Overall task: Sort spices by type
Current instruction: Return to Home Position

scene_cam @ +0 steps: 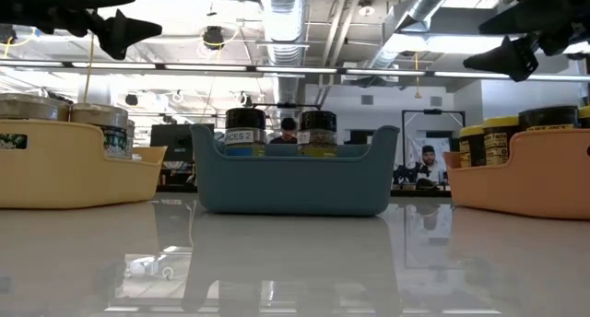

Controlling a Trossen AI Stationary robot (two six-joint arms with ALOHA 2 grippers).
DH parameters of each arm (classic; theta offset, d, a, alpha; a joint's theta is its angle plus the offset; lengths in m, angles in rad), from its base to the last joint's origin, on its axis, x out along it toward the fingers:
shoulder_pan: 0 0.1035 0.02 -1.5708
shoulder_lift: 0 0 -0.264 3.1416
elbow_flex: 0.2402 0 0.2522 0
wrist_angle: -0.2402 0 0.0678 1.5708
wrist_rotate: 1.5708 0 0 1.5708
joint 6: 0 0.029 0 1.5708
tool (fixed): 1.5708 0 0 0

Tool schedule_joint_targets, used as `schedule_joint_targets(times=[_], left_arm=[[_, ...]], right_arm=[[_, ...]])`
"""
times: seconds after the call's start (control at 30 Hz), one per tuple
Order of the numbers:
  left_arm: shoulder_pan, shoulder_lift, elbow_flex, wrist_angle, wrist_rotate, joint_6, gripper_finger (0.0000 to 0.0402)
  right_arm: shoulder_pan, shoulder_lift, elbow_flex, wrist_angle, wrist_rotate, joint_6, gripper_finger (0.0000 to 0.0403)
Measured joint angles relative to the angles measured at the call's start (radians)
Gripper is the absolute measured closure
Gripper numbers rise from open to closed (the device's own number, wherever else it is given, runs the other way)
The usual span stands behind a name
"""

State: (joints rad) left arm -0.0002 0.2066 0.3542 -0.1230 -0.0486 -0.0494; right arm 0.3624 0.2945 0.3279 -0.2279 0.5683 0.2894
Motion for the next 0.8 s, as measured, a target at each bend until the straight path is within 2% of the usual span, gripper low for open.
schedule_joint_targets(times=[0.1, 0.4, 0.5, 0.63, 0.8], left_arm=[[0.0, -0.015, -0.022, 0.037, 0.006, 0.01, 0.0095], [0.0, -0.118, -0.297, 0.4, 0.068, -0.057, 0.0095], [0.0, -0.153, -0.331, 0.421, 0.072, -0.045, 0.0095], [0.0, -0.186, -0.34, 0.348, 0.07, -0.048, 0.0095], [0.0, -0.206, -0.341, 0.351, 0.07, -0.023, 0.0095]], right_arm=[[-0.043, -0.008, 0.0, 0.013, -0.058, -0.003, 0.0028], [-0.189, -0.008, -0.001, 0.097, -0.256, -0.104, 0.0028], [-0.236, -0.009, -0.001, 0.103, -0.309, -0.115, 0.0028], [-0.272, -0.017, -0.026, 0.105, -0.361, -0.114, 0.0028], [-0.276, -0.076, -0.084, 0.175, -0.378, -0.114, 0.0028]])
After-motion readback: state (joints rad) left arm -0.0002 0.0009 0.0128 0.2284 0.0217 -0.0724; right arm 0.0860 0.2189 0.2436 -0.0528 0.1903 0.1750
